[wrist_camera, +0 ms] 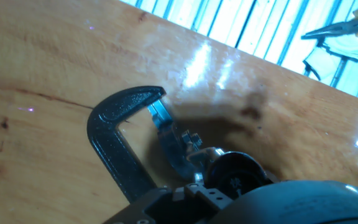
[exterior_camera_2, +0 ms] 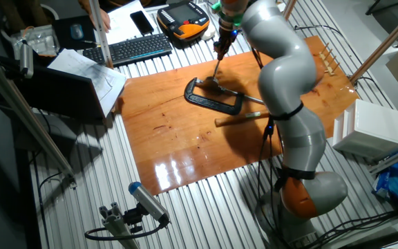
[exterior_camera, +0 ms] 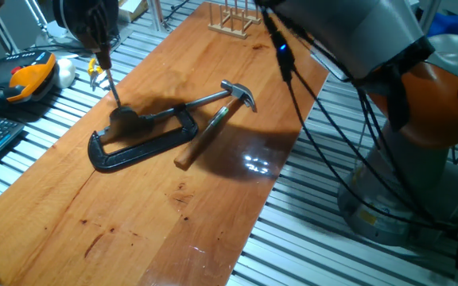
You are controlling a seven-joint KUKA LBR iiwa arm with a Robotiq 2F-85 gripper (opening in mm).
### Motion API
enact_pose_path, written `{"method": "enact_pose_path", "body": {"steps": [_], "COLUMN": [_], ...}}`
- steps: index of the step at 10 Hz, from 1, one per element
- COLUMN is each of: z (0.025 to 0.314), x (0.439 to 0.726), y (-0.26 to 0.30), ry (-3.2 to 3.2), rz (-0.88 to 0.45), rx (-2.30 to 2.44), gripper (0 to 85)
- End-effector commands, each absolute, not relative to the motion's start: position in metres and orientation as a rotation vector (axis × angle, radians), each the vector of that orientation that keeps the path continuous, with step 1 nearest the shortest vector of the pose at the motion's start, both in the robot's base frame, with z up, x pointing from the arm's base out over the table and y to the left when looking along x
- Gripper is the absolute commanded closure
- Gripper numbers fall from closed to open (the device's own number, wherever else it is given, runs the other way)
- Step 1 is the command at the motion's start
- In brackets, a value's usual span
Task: Pull up the lever
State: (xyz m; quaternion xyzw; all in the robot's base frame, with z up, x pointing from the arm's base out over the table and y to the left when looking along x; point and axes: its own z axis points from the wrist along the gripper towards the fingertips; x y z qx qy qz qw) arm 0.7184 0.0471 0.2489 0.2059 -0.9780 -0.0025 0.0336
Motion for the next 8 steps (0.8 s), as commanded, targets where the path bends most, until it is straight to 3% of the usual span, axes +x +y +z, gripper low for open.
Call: {"method": "enact_pose_path", "body": {"steps": [1,3,5,6,8], "z": [0.2459,0.2477,0.2511,0.2524,0.2529], "x": [0.7199,0.7215,0.7194,0.7193,0.7190], "y": [0.0501,0.0509,0.0536,0.0547,0.0562], "ry": [-3.008,-2.999,-3.023,-3.036,-3.053], "rz": [-0.010,-0.003,0.052,0.062,0.056], "rx": [0.630,0.613,0.591,0.569,0.534], "gripper": [85.0,85.0,51.0,51.0,17.0]}}
